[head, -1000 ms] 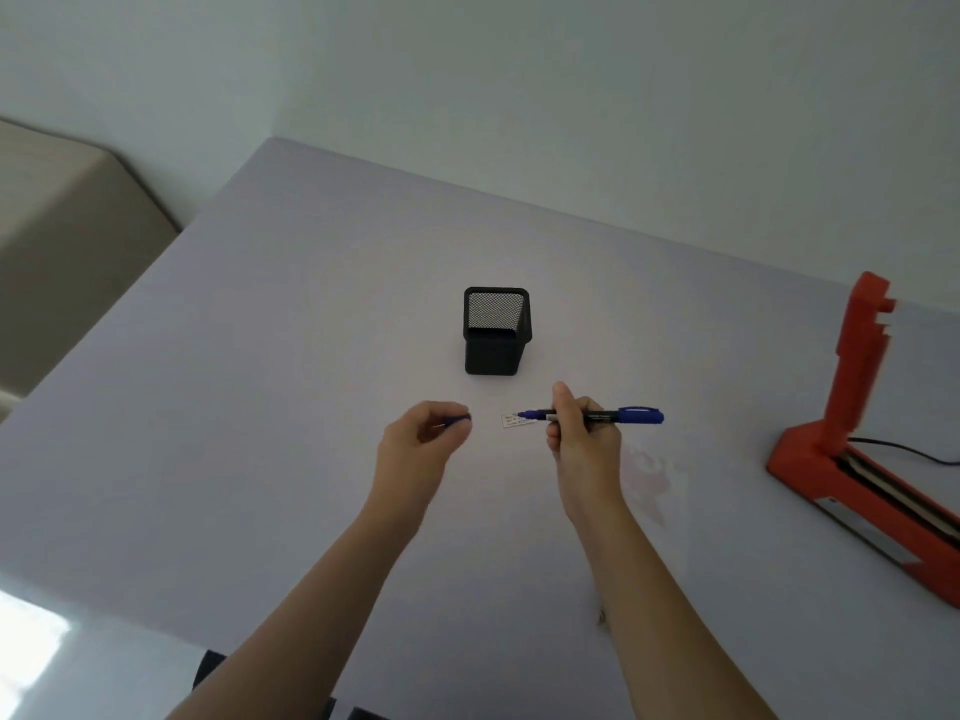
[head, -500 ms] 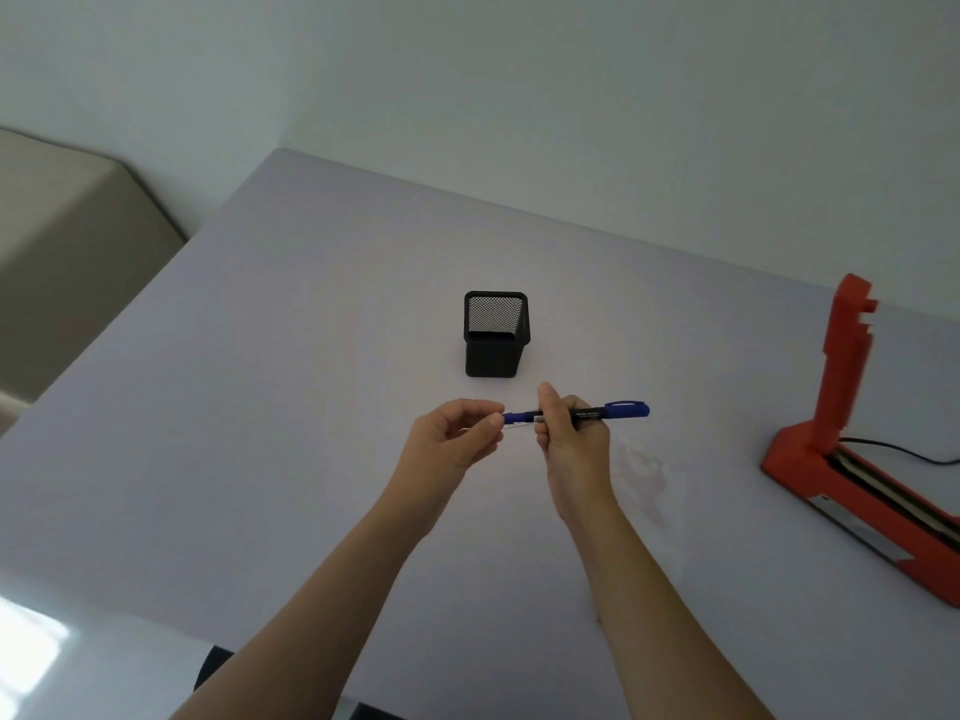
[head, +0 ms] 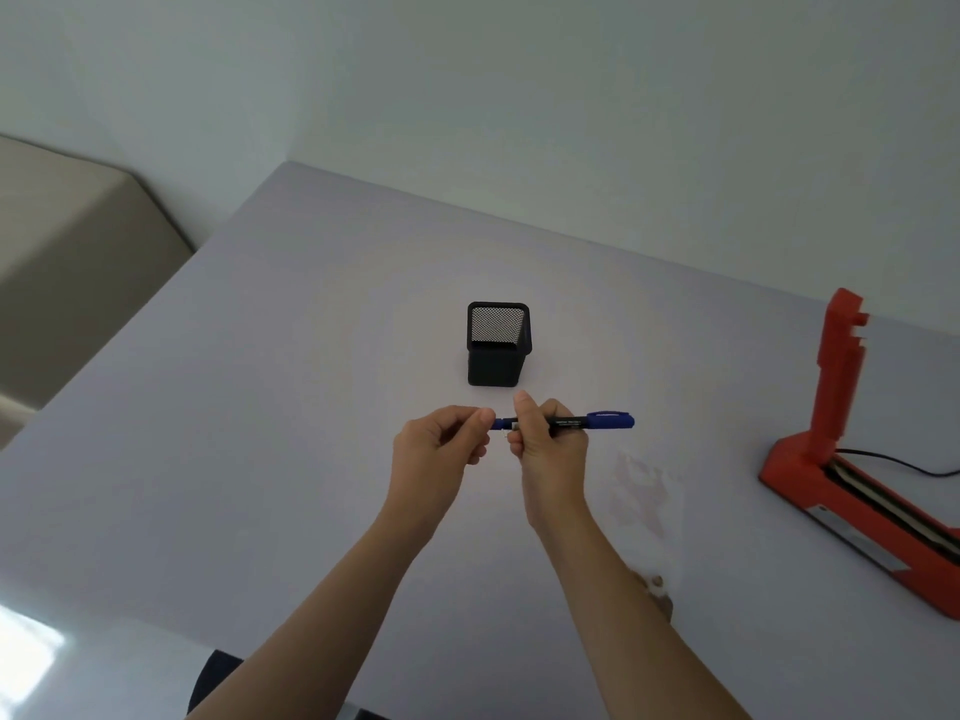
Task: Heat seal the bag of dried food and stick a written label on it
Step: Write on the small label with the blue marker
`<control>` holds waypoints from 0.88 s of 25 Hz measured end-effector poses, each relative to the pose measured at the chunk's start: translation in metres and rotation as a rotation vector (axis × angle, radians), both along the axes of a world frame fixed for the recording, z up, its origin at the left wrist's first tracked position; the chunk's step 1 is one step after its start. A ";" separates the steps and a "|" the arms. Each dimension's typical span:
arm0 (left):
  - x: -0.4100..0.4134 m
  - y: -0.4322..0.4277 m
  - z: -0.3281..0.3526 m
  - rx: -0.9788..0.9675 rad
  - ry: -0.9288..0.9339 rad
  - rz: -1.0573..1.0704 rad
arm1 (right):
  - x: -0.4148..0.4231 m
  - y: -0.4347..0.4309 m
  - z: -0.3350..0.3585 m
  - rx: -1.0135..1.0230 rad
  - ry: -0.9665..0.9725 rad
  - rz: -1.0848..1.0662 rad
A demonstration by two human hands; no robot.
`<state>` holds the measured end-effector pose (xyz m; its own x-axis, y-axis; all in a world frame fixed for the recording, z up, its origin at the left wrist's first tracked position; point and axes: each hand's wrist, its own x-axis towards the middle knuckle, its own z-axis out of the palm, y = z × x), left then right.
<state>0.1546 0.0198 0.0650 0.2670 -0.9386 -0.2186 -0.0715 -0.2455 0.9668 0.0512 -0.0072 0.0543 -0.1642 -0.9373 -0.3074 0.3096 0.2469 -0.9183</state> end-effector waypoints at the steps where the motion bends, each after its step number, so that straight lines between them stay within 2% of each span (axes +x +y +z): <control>1: -0.001 0.000 0.001 0.013 0.016 0.008 | 0.002 0.000 0.000 -0.001 -0.007 -0.002; 7: -0.003 0.001 0.000 0.182 0.181 0.035 | 0.000 0.004 -0.004 0.000 0.070 0.037; 10: -0.005 0.001 -0.004 0.231 0.171 0.041 | 0.000 0.004 -0.005 0.053 0.115 0.053; 13: -0.002 -0.001 -0.006 0.237 0.239 0.077 | 0.002 -0.002 -0.001 0.094 0.251 0.193; 15: 0.002 -0.004 -0.006 0.231 0.336 0.107 | 0.001 -0.008 0.005 0.129 0.262 0.270; 18: 0.006 -0.007 -0.003 0.200 0.368 0.126 | -0.015 -0.019 0.012 0.149 0.053 0.125; 22: 0.002 -0.013 0.001 0.145 0.239 0.081 | -0.032 -0.031 0.011 0.087 0.111 -0.113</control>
<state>0.1565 0.0068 0.0656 0.2644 -0.8706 -0.4149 0.1791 -0.3785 0.9081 0.0192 -0.0384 0.0658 -0.3043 -0.8815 -0.3609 0.2381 0.2965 -0.9249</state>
